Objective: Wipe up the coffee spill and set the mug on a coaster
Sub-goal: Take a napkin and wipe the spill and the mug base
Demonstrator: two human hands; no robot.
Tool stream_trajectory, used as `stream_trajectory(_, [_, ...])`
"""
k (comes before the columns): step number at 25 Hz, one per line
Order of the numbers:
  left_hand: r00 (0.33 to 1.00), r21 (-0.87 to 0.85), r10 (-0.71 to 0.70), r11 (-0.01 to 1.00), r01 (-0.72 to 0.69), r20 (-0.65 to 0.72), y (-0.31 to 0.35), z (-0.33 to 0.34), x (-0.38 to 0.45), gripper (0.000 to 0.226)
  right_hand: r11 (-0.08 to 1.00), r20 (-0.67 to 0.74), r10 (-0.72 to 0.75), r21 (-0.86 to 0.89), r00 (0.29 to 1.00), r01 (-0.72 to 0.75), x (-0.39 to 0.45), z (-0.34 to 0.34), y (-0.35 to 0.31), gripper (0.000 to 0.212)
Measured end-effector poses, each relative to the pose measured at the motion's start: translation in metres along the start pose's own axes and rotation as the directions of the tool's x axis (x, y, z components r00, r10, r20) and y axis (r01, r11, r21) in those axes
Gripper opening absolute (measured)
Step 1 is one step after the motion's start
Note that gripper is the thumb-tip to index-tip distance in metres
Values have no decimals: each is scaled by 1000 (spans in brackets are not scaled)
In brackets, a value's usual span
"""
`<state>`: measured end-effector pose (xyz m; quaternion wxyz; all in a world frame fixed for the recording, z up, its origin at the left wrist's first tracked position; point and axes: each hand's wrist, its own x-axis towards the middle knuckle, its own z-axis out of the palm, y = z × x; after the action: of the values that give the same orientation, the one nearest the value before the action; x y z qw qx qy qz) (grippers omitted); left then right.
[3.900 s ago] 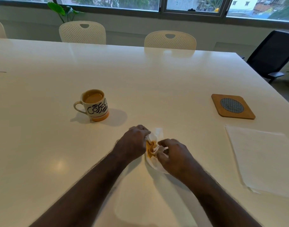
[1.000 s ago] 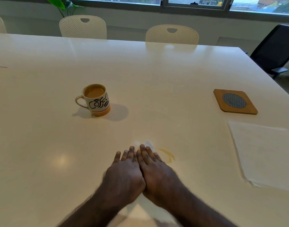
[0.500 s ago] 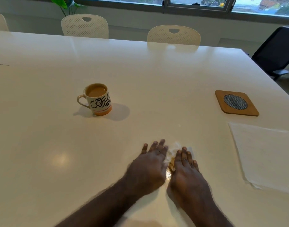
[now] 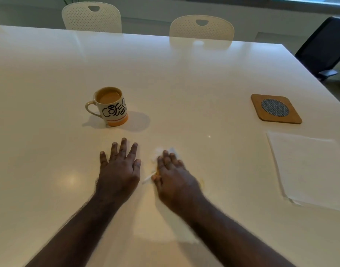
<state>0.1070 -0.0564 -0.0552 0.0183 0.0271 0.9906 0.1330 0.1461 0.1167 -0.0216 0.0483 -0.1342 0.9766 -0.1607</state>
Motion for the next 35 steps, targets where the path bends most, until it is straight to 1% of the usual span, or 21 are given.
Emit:
stream_trajectory(2, [1000, 1, -3, 1000, 3, -8, 0, 1, 0, 59, 997, 4, -69, -40, 998, 69, -24, 6, -5, 56])
stream_trajectory(4, [1000, 13, -9, 1000, 9, -16, -1, 2, 0, 60, 992, 25, -86, -87, 996, 88, -56, 11, 3, 52])
stream_trajectory(5, [1000, 19, -11, 1000, 11, -21, -1, 3, 0, 60, 993, 22, -63, -94, 998, 65, -71, 13, 13, 51])
stream_trajectory(6, [1000, 21, -11, 1000, 12, -25, -1, 3, 0, 61, 996, 14, -9, -91, 1000, 10, -85, 13, 26, 52])
stream_trajectory(9, [1000, 26, -12, 1000, 12, -21, -1, 4, -1, 62, 970, -50, 188, -146, 981, -193, -105, 2, 63, 67])
stream_trajectory(10, [1000, 29, -12, 1000, 13, -21, -2, 4, -1, 62, 953, -88, 242, -163, 966, -254, -105, -4, 70, 68])
stream_trajectory(11, [1000, 32, -12, 999, 13, -21, -2, 4, -1, 62, 948, -106, 261, -161, 960, -276, -100, -9, 75, 65])
stream_trajectory(13, [1000, 33, -12, 999, 13, -24, -1, 5, -1, 62, 956, -108, 264, -101, 958, -275, -84, -13, 75, 56])
stream_trajectory(14, [1000, 30, -12, 999, 12, -25, -1, 4, -1, 61, 955, -119, 261, -115, 958, -275, -71, -12, 70, 54])
stream_trajectory(18, [1000, 22, -12, 1000, 12, -15, -2, 4, -1, 60, 963, -126, 200, -155, 972, -219, -33, 8, 31, 51])
stream_trajectory(20, [1000, 22, -11, 1000, 11, -20, -2, 4, -1, 60, 985, -127, 83, -140, 988, -101, -43, 19, 12, 49])
stream_trajectory(22, [1000, 20, -6, 1000, 6, -19, -2, 5, 0, 60, 988, -89, -13, -157, 996, -1, -66, 23, 6, 48])
stream_trajectory(23, [1000, 18, -8, 1000, 8, -18, -2, 5, 0, 60, 986, -86, -48, -164, 995, 33, -78, 24, 8, 49])
stream_trajectory(25, [1000, 18, -14, 1000, 15, -23, -2, 5, 0, 61, 985, -91, -59, -166, 994, 43, -99, 25, 23, 60])
stream_trajectory(27, [999, 22, -15, 1000, 15, -31, -2, 5, 0, 61, 978, -176, -31, -208, 984, -6, -114, 25, 49, 61])
stream_trajectory(28, [999, 26, -13, 1000, 14, -32, -2, 5, 0, 61, 979, -193, 19, -196, 981, -58, -120, 22, 62, 59])
stream_trajectory(31, [999, 25, -13, 1000, 14, -40, -2, 4, -1, 61, 948, -186, 240, -165, 953, -271, -136, 8, 91, 65])
stream_trajectory(33, [999, 24, -10, 1000, 11, -40, -2, 4, -1, 61, 891, -188, 392, -165, 901, -422, -140, 6, 98, 58])
stream_trajectory(34, [999, 25, -8, 1000, 9, -39, -2, 4, -1, 60, 869, -184, 430, -181, 884, -461, -140, 8, 97, 56])
stream_trajectory(35, [999, 26, -8, 1000, 9, -39, -1, 5, -2, 59, 863, -201, 430, -195, 880, -466, -138, 11, 93, 56])
